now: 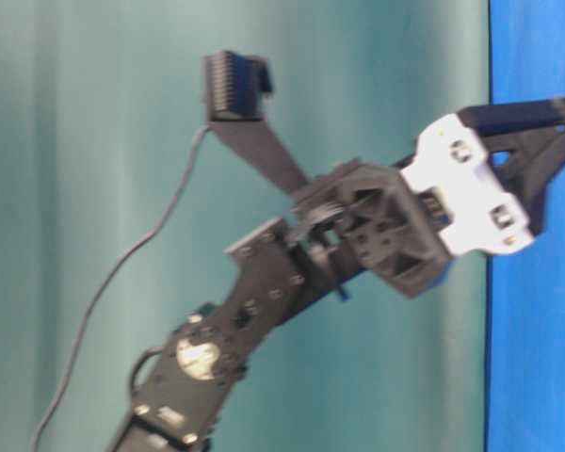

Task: Handover the blue block to the right arm after grasping it with the left arm, then place it in the designated position.
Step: 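Close the left gripper on the blue cube, then lift the cube with the left gripper and raise it toward center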

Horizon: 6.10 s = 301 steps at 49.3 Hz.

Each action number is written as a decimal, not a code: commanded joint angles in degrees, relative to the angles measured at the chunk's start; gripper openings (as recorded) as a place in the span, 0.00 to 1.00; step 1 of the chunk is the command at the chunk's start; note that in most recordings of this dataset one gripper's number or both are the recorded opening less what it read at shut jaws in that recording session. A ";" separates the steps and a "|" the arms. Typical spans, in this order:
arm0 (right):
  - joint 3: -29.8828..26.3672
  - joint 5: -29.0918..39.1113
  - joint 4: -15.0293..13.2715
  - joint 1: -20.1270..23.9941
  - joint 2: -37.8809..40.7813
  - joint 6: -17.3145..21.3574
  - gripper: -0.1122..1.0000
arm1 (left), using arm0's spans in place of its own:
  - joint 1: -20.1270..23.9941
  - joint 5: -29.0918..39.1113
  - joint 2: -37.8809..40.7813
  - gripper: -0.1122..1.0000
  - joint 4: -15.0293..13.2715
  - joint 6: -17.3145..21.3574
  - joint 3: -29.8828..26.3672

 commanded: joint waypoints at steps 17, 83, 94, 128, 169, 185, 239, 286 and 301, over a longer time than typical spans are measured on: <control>-1.23 -0.26 0.18 0.00 0.70 0.00 0.99 | 0.00 -4.92 5.01 0.92 0.18 0.00 -0.79; -1.14 -0.44 0.26 -0.09 1.67 0.09 0.99 | 0.09 -6.06 5.45 0.52 0.18 0.44 0.09; -1.14 -0.44 0.26 -0.09 1.67 0.09 0.99 | 0.18 -5.10 4.57 0.52 0.18 0.53 0.00; -1.14 -0.53 0.26 0.00 1.76 0.09 0.99 | -0.09 4.83 -10.55 0.52 0.18 1.14 -1.14; -1.14 -0.44 0.26 -0.09 2.20 0.26 0.99 | -0.18 14.68 -18.81 0.52 0.70 1.32 -8.26; -1.14 -0.53 0.26 0.00 2.20 0.26 0.99 | -0.18 14.68 -18.90 0.52 0.62 1.32 -7.91; -1.23 -1.32 0.26 -0.09 2.20 0.26 0.99 | -0.70 -22.68 -34.89 0.52 0.62 0.18 18.72; -1.93 -2.46 0.18 0.00 2.20 0.18 0.98 | -0.97 -43.59 -41.31 0.52 0.18 0.00 32.70; -4.57 1.32 -4.75 0.00 2.02 -5.27 0.97 | -1.05 -43.59 -41.40 0.52 0.18 -0.09 32.70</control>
